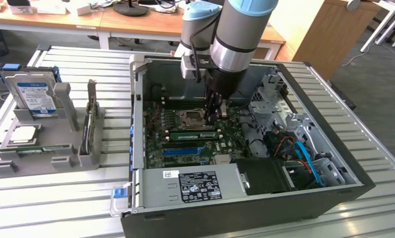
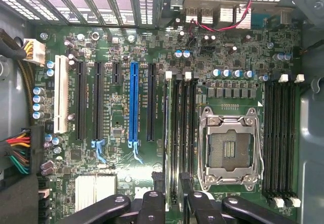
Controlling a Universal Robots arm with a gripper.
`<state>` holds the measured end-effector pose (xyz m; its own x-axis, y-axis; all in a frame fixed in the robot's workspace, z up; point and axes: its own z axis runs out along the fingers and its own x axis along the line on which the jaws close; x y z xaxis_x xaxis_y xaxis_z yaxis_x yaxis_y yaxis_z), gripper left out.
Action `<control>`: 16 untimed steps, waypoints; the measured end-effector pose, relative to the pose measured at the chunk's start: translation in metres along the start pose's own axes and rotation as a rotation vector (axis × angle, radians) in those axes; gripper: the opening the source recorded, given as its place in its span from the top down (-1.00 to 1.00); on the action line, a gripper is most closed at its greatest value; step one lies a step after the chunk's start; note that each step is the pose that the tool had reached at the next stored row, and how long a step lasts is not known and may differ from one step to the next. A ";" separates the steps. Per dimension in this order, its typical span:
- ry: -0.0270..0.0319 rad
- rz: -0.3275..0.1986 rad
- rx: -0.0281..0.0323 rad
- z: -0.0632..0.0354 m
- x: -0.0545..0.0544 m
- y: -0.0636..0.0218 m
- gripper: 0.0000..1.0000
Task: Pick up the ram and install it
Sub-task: 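Press down the ram until it locks into place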
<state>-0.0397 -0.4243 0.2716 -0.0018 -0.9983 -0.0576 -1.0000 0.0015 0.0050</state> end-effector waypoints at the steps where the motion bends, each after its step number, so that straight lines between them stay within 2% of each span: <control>1: 0.0000 0.000 0.0000 0.0000 0.000 0.0000 0.51; 8: 0.0000 0.000 0.0000 0.0000 0.000 0.0000 0.53; 10: 0.0000 0.000 0.0000 0.0000 0.000 0.0000 0.78; 16: 0.0000 0.000 0.0001 0.0000 0.000 0.0000 0.79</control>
<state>-0.0397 -0.4243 0.2716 -0.0018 -0.9983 -0.0576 -1.0000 0.0016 0.0049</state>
